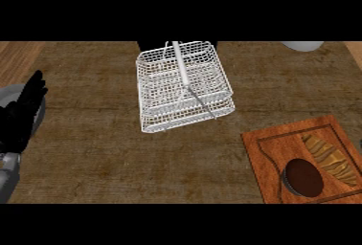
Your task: Pick the cupcake from the cutting board and place it in the tiered basket
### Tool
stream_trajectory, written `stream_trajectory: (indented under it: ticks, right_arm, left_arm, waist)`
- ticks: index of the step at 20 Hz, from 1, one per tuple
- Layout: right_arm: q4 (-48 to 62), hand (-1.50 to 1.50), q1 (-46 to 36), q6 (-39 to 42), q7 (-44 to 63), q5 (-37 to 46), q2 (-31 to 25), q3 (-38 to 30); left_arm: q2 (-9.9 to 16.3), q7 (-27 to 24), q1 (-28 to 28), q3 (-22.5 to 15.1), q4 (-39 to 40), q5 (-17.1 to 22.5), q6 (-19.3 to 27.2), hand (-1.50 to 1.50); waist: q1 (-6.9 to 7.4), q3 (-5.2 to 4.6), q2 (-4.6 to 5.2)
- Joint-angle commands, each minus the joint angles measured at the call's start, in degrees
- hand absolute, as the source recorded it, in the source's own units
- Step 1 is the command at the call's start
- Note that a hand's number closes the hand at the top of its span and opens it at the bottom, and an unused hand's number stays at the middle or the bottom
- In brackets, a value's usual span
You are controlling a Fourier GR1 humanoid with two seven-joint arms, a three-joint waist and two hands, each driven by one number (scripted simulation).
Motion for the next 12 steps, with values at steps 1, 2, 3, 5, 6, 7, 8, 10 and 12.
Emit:
stream_trajectory:
  ticks: [1, 2, 3, 5, 6, 7, 8, 10, 12]
  right_arm:
    - [3.5, -1.50, 4.4, -3.3, 1.0, -0.4, 4.2, -0.7]
    - [6.7, -1.50, 5.9, -6.9, 3.7, 1.1, 6.7, -0.1]
    - [8.3, -1.50, 7.0, -10.0, 8.3, 0.6, 8.5, -0.9]
    - [14.6, -1.50, 10.8, -14.7, 13.5, 0.6, 10.9, -2.9]
    - [17.0, -1.50, 12.3, -17.1, 16.2, 0.1, 13.0, -3.5]
    - [20.6, -1.50, 14.9, -18.0, 17.9, 10.3, 5.4, -1.1]
    - [21.9, -1.50, 14.4, -22.8, 19.8, 6.2, 13.0, -2.7]
    - [20.5, -1.50, 13.3, -28.4, 16.8, 5.3, 21.4, -1.5]
    - [22.3, -1.50, 10.3, -33.4, 14.0, 11.4, 23.0, 1.2]
  left_arm:
    - [-0.7, 1.0, 1.4, -1.0, -3.8, -0.9, 0.5, 0.00]
    - [-2.4, -3.3, 0.7, -1.1, 0.5, 1.2, -2.8, 0.00]
    - [-5.6, -3.3, 0.6, -3.2, -1.4, 1.5, -1.8, 0.00]
    - [-7.8, -4.5, 1.1, -5.3, -3.8, 3.2, -4.2, 0.00]
    - [-10.0, -5.4, 1.4, -6.9, -3.5, 3.3, -4.3, 0.00]
    - [-10.1, -4.5, 1.3, -7.0, -3.4, 4.7, -5.5, 0.00]
    - [-12.3, -5.8, 1.9, -9.0, -3.2, 4.5, -5.9, 0.00]
    - [-13.6, -8.3, 2.5, -9.3, -0.6, 5.7, -8.4, 0.00]
    - [-15.1, -12.7, 5.6, -10.4, 0.6, 5.0, -10.0, 0.00]
  waist:
    - [-1.15, -2.19, -0.18]
    - [-1.71, -2.33, 0.44]
    - [-2.20, -2.39, 0.45]
    - [-2.40, -2.42, 0.99]
    - [-3.06, -2.51, 1.53]
    - [-3.41, -3.34, 2.74]
    - [-2.69, -2.67, 1.85]
    - [-2.06, -2.40, 0.57]
    - [-1.17, -2.36, 0.15]
